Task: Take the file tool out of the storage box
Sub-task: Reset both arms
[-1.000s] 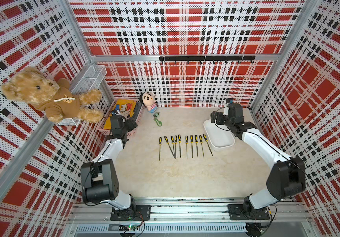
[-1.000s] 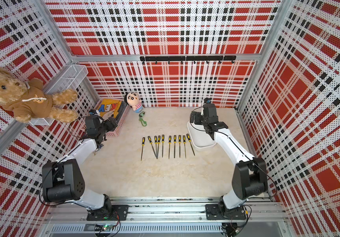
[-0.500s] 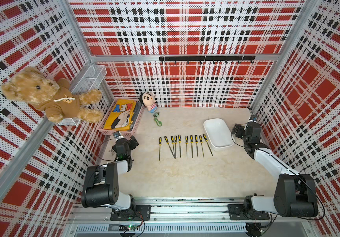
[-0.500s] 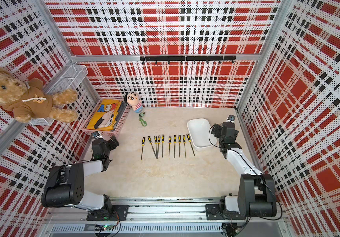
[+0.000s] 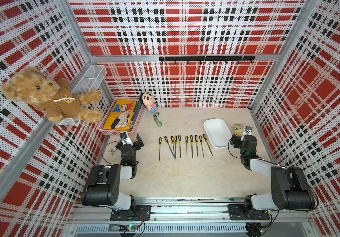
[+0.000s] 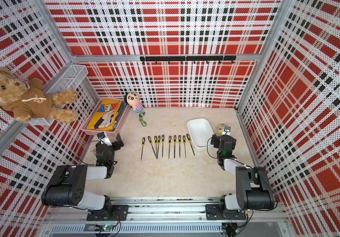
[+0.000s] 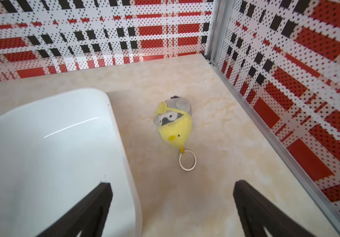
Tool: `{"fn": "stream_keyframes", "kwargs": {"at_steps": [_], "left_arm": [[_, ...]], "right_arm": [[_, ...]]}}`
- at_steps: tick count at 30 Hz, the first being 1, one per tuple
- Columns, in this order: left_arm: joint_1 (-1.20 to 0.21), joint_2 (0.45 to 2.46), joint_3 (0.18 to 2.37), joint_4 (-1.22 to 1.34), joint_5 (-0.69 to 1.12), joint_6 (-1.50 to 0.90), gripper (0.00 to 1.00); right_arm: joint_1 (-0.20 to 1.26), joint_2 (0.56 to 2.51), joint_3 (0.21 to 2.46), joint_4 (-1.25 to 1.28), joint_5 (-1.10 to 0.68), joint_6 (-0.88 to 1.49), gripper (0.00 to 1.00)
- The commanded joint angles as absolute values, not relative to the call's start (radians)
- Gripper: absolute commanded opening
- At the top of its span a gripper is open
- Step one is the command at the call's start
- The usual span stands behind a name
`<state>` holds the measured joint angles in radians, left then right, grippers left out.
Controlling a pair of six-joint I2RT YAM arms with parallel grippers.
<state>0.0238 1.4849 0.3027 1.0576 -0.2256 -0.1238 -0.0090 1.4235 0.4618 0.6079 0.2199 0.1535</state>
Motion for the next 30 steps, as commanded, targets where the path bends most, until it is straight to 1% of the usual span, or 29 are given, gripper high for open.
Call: {"fn": "stream_keyframes", "kwargs": {"at_steps": [1,2,3,8,10,11,12,30], "left_arm": [[0.0,1.526,0.251,1.239,-0.218,-0.067,0.99],[-0.005,1.546,0.218,1.324,-0.22,-0.059,0.99],[-0.011,1.561,0.198,1.393,-0.235,-0.052,0.99],[-0.013,1.557,0.199,1.382,-0.251,-0.056,0.99],[-0.014,1.556,0.196,1.383,-0.266,-0.058,0.99],[-0.014,1.553,0.192,1.382,-0.271,-0.06,0.99],[-0.014,1.553,0.192,1.382,-0.274,-0.06,0.99],[-0.017,1.559,0.204,1.376,-0.29,-0.066,0.99]], "right_arm": [[-0.012,1.451,0.34,0.926,0.167,0.139,1.0],[-0.011,1.464,0.309,0.997,0.178,0.143,1.0],[-0.004,1.465,0.297,1.008,0.184,0.136,1.0],[0.019,1.556,0.282,1.133,0.159,0.091,1.0],[0.028,1.539,0.3,1.062,0.168,0.086,1.0],[0.032,1.55,0.296,1.1,0.17,0.078,1.0],[0.034,1.538,0.304,1.065,0.178,0.081,1.0],[0.038,1.545,0.308,1.065,0.181,0.078,1.0]]}}
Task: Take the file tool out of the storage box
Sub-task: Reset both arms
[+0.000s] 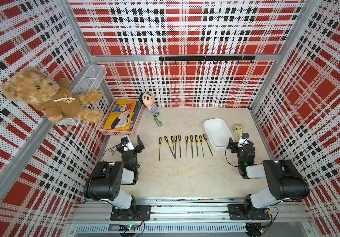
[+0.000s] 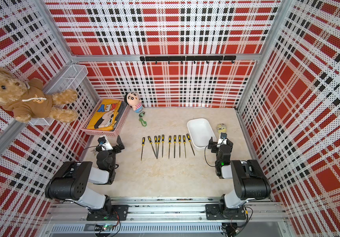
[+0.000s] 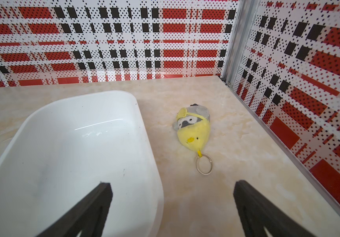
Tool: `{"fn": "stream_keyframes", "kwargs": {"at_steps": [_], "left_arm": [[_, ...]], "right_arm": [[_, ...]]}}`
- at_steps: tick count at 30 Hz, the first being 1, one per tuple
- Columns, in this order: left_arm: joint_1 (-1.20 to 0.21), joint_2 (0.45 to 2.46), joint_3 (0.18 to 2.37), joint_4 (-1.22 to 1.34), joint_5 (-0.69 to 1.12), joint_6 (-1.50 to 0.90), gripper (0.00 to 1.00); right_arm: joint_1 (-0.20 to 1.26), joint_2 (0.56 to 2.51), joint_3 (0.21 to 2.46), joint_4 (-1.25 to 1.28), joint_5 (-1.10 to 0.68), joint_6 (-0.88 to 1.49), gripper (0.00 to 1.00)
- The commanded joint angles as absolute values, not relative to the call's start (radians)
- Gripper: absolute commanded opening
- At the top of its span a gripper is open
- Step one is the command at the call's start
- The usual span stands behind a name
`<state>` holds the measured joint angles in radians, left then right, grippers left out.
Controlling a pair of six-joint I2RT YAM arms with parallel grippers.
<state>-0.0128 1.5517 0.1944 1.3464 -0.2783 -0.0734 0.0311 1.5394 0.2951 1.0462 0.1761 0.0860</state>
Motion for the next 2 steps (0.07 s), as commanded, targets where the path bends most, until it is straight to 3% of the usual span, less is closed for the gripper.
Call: {"fn": "stream_keyframes", "kwargs": {"at_steps": [1,2], "left_arm": [[-0.018,1.56,0.204,1.376,-0.29,-0.066,0.99],[-0.019,1.561,0.207,1.373,-0.286,-0.065,0.99]], "right_arm": [[0.037,1.543,0.307,1.065,0.181,0.078,1.0],[0.037,1.542,0.306,1.067,0.181,0.078,1.0]]}}
